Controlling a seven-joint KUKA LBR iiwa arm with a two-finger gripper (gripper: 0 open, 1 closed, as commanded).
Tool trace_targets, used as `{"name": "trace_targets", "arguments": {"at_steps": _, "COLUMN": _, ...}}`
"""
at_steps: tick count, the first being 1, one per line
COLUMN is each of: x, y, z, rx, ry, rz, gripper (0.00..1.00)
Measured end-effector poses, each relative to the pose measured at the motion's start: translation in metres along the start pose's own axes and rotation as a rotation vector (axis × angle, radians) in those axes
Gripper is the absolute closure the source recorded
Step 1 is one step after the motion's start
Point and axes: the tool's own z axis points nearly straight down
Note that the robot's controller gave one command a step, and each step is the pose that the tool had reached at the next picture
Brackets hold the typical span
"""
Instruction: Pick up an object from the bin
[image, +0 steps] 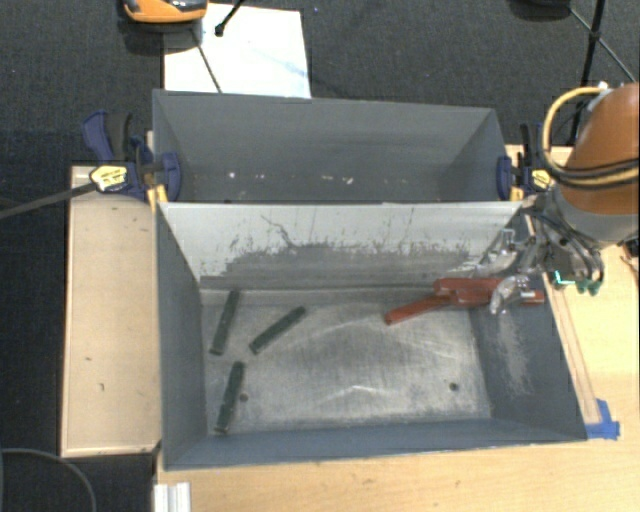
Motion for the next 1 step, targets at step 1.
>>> {"name": "trace_targets", "arguments": {"at_steps": 1, "x": -0.0015, "y": 0.0003, "z": -0.0035, "rx": 0.002, "ry": -0.007, "rz": -0.005, "gripper": 1.00}}
